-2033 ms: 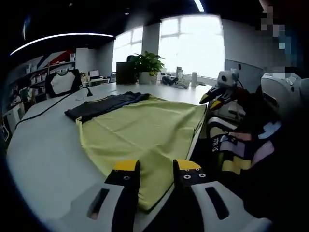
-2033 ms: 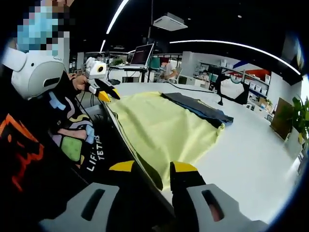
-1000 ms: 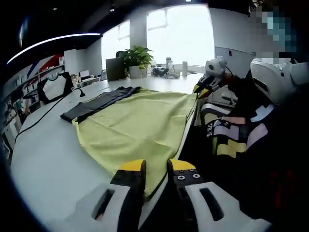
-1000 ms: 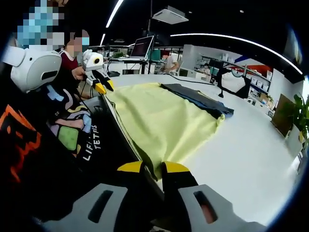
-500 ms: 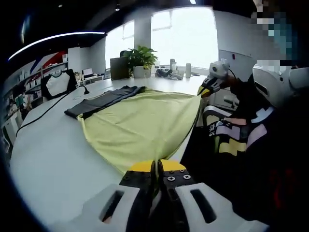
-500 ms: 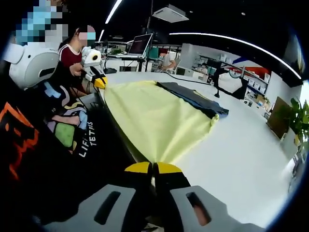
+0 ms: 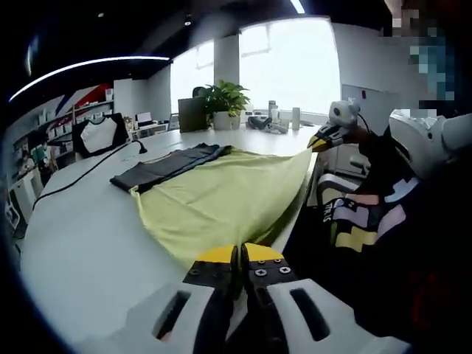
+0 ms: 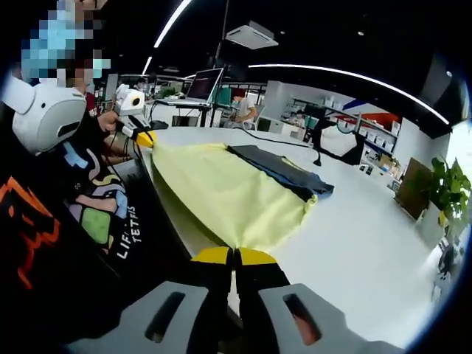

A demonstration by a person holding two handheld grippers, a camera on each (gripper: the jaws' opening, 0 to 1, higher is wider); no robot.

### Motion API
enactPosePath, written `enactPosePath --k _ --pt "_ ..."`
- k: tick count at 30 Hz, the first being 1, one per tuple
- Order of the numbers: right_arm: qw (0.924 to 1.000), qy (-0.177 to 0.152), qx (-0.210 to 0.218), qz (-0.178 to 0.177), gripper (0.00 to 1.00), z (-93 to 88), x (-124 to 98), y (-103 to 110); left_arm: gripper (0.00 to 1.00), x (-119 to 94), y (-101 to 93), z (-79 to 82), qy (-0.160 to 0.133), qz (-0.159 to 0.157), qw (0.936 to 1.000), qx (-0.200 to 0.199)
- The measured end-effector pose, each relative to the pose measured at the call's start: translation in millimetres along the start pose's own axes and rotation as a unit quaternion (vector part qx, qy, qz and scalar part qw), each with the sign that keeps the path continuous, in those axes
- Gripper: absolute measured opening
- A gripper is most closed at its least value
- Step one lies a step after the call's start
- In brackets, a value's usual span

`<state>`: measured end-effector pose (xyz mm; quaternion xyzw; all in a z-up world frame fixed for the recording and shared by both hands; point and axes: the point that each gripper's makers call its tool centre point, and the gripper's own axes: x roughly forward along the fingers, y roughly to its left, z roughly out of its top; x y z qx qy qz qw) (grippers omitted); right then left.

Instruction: Fold the garment on the visible template until the final outline fits inside the template.

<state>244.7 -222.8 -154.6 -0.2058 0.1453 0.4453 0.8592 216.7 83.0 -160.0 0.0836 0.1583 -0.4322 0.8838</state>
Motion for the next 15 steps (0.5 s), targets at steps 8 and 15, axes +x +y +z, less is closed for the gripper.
enactPosePath --k 8,15 --pt "0.9980 -0.034 -0.017 -0.051 0.00 27.7 -10 -19 0.02 -6 7.2 31.5 -0.055 0.015 0.9984 0.001" --pt "0.9950 -0.061 -0.019 -0.076 0.00 49.7 -13 -35 0.02 -13 16.8 59.1 -0.096 0.035 0.9947 0.005"
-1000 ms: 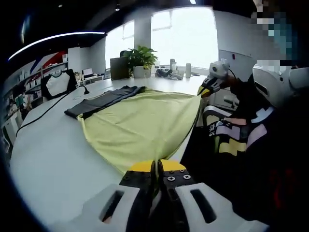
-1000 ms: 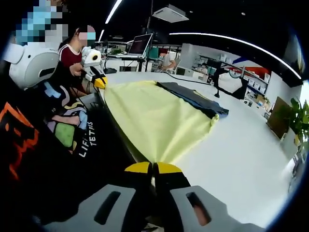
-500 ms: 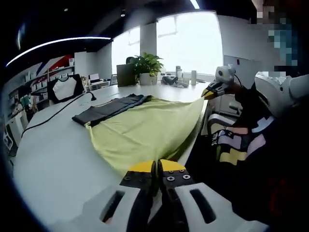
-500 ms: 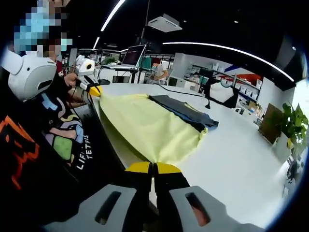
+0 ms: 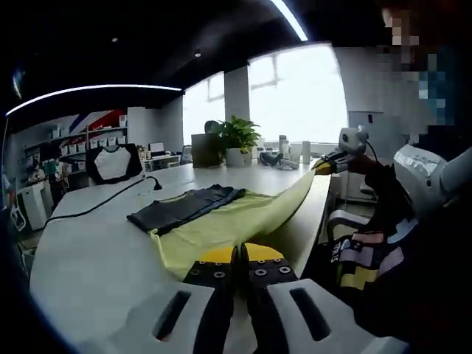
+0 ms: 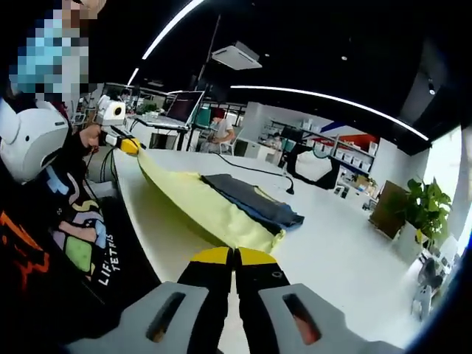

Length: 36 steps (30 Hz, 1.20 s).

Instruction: Fold the garment on the visible template until the final outline fits inside the template.

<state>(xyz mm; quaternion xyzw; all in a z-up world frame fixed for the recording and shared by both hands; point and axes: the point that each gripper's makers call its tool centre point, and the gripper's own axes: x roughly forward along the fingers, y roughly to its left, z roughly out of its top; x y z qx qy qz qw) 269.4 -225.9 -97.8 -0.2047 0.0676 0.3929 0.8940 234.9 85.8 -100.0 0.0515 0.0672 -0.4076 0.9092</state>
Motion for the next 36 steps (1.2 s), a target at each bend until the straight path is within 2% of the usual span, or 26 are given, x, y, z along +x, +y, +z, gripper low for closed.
enactPosePath --k 5,7,10,13,17,21,27,36 --pt "0.9997 -0.013 -0.018 -0.004 0.00 13.6 1 -6 0.02 -2 3.4 22.3 -0.027 0.016 0.9995 0.010" --pt "0.9996 -0.011 -0.025 -0.003 0.00 17.5 3 -8 0.02 -2 4.6 26.1 -0.029 0.020 0.9993 0.012" --pt "0.9993 -0.021 -0.029 -0.009 0.00 25.6 4 -11 0.02 -4 8.1 39.5 -0.059 0.024 0.9978 -0.020" --pt "0.9989 -0.029 -0.032 -0.016 0.00 34.1 6 -16 0.02 -7 10.4 45.9 -0.062 0.023 0.9977 -0.017" --pt "0.9981 -0.040 -0.039 -0.028 0.00 47.5 4 -23 0.02 -5 8.5 63.8 -0.074 0.028 0.9968 0.015" --pt "0.9963 -0.058 -0.048 -0.040 0.00 68.2 0 -35 0.02 -4 8.4 81.6 -0.087 0.027 0.9957 0.016" --pt "0.9953 -0.060 -0.060 -0.045 0.00 87.5 4 -50 0.02 1 10.3 102.4 -0.096 0.041 0.9936 0.045" --pt "0.9924 -0.060 -0.096 -0.050 0.00 119.5 23 -74 0.02 2 42.3 129.9 -0.101 0.080 0.9865 0.101"
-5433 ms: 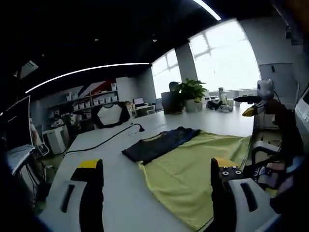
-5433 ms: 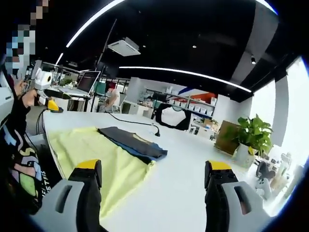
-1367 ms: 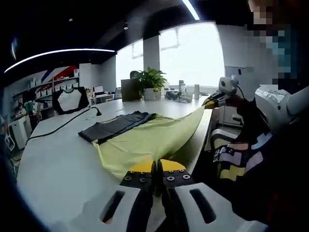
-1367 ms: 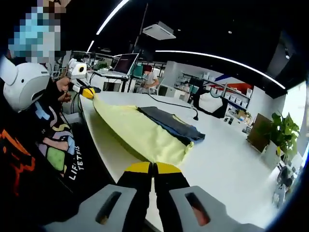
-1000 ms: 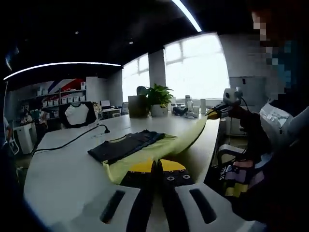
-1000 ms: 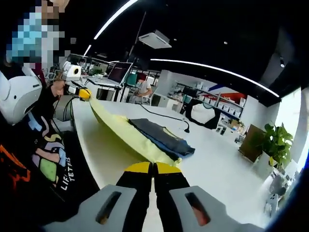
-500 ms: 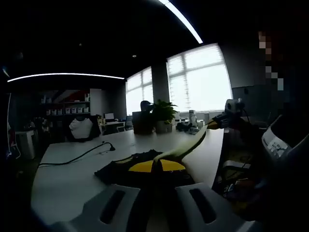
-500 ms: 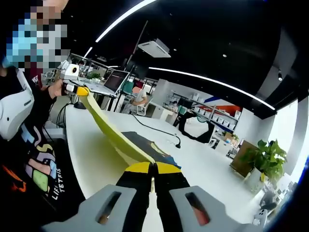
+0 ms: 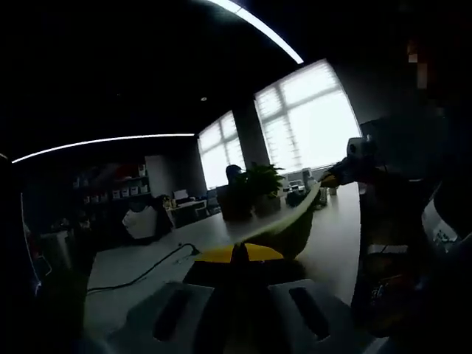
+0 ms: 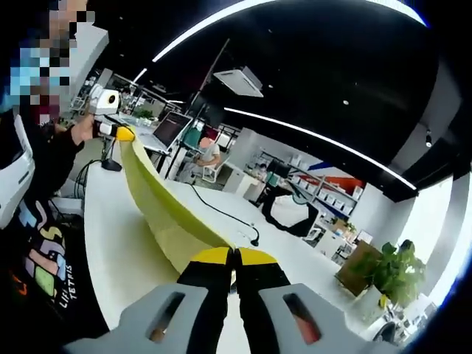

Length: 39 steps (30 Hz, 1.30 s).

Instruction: Fold the garment on the visible template until the final outline fits inside the template.

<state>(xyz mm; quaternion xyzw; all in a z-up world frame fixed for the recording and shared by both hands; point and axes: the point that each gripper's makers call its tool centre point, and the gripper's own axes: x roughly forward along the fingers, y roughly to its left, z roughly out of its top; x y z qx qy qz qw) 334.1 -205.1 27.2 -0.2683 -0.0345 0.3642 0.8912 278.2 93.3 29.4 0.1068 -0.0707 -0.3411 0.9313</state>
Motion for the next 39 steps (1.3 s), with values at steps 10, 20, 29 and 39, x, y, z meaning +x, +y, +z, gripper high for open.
enactPosePath --k 10,20,29,39 --pt "0.9984 0.051 -0.024 0.003 0.00 2.3 40 -35 0.02 33 40.6 9.6 0.025 0.015 0.9995 0.010" --pt "0.9977 0.067 0.007 -0.007 0.00 -7.8 87 -75 0.03 73 87.7 1.9 0.071 0.024 0.9971 0.015" --pt "0.9943 0.105 0.013 -0.015 0.00 -29.3 132 -95 0.03 118 134.9 -26.1 0.121 0.033 0.9919 0.018" --pt "0.9843 0.165 0.059 -0.023 0.00 -74.5 173 -113 0.03 166 164.7 -62.2 0.124 0.043 0.9887 -0.072"
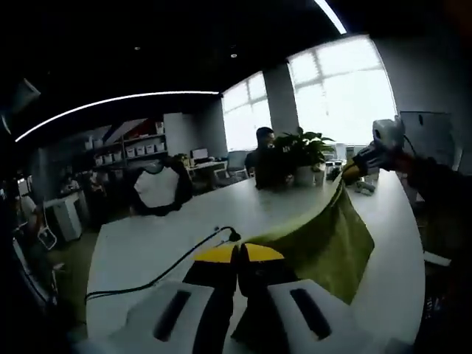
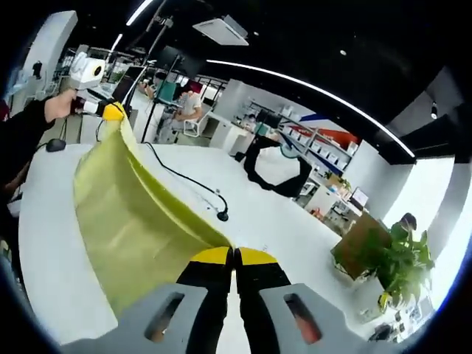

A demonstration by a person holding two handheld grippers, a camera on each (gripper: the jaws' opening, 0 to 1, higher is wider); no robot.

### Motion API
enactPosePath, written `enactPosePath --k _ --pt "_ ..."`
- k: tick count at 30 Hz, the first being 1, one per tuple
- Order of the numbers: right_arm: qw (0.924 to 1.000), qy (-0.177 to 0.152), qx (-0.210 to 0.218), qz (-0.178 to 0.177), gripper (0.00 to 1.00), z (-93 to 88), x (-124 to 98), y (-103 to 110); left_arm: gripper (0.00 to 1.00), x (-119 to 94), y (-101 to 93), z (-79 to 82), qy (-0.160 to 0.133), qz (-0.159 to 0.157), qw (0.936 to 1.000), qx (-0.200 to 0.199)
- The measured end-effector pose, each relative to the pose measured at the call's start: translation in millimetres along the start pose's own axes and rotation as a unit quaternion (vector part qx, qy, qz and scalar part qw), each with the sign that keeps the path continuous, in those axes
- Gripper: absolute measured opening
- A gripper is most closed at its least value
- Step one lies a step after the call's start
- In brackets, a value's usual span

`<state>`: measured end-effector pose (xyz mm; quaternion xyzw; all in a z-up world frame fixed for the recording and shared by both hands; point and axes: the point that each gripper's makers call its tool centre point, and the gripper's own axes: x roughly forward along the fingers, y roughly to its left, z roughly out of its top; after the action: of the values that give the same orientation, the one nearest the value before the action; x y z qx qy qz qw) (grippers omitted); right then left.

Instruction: Fold the garment on the visible template until the final outline fits inside the template.

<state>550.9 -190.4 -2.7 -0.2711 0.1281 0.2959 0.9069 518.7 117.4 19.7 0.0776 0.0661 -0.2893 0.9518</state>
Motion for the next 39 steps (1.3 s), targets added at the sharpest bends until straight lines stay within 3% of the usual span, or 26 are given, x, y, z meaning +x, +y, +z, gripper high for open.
enactPosePath --k 4,12,20,23,29,39 --pt "0.9986 0.016 0.049 0.008 0.00 -13.6 22 -6 0.03 22 7.7 -12.7 0.026 0.016 0.9991 0.030" --pt "0.9963 0.063 0.052 0.026 0.00 -38.1 64 -3 0.03 50 25.6 -49.0 0.088 0.025 0.9946 0.049" --pt "0.9920 0.097 0.073 0.035 0.00 -67.0 93 8 0.03 74 40.5 -92.3 0.118 0.027 0.9924 0.023" --pt "0.9896 0.108 0.085 0.042 0.00 -79.9 104 15 0.03 82 42.8 -117.6 0.153 0.030 0.9871 0.035" --pt "0.9868 0.133 0.079 0.049 0.00 -97.0 124 23 0.03 88 47.9 -148.4 0.202 0.041 0.9766 0.063" --pt "0.9831 0.163 0.069 0.046 0.00 -119.8 144 29 0.03 101 63.4 -180.7 0.219 0.068 0.9732 0.002"
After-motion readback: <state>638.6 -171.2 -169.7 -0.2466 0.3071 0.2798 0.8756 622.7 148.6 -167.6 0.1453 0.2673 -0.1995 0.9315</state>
